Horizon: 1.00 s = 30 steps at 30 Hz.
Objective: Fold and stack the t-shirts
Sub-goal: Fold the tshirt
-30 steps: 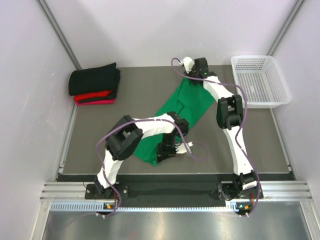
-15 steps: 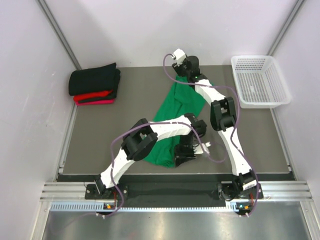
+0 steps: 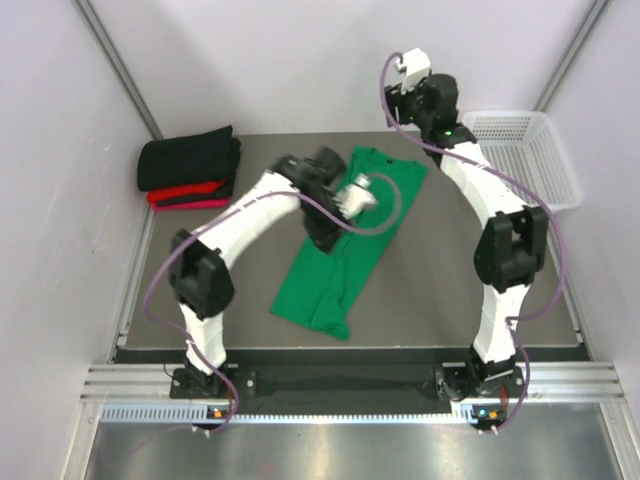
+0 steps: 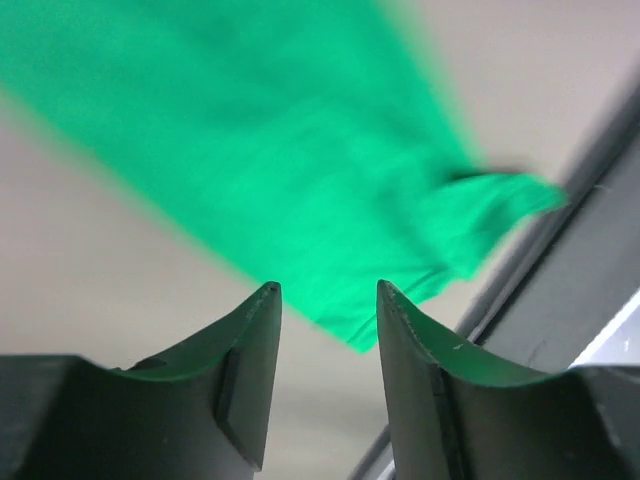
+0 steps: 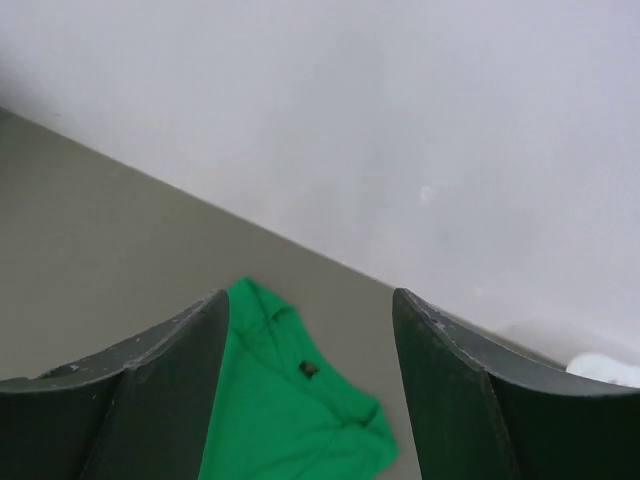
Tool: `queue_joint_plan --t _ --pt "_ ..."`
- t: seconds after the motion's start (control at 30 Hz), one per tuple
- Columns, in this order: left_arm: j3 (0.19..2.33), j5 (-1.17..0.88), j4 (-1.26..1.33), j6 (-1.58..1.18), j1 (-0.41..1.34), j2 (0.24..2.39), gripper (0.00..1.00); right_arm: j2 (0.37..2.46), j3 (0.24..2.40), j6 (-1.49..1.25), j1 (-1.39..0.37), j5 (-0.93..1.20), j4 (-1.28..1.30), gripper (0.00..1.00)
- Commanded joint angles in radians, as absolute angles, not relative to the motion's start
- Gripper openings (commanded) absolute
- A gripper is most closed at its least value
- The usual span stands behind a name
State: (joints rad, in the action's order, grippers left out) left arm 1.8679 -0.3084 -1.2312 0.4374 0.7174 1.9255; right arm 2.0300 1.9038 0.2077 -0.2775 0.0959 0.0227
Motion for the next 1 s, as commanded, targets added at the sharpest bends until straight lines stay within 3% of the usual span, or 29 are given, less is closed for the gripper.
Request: queue_joint_plan --t 0.0,0.13,0.3,0.73,0.97 --pt "1.712 -0.328 -1.149 0.376 0.586 1.862 0.47 1.954 1.792 0.097 -0.246 0.199 0.205 0.66" --pt "1.596 -0.359 -1.091 0.374 0.523 1.835 0.43 1.895 1.564 0.02 -0.174 0.305 0.258 0.62" --pt "1.464 -0.383 -1.025 0.387 0.471 1.831 0.4 1.917 1.483 0.006 -0.115 0.394 0.298 0.58" --pt "1.364 -0.43 -0.911 0.313 0.333 1.936 0.37 2.17 1.654 0.008 -0.077 0.376 0.311 0.57" --pt "1.351 -0.515 -0.94 0.305 0.331 2.002 0.33 2.232 1.755 0.006 -0.078 0.304 0.347 0.41"
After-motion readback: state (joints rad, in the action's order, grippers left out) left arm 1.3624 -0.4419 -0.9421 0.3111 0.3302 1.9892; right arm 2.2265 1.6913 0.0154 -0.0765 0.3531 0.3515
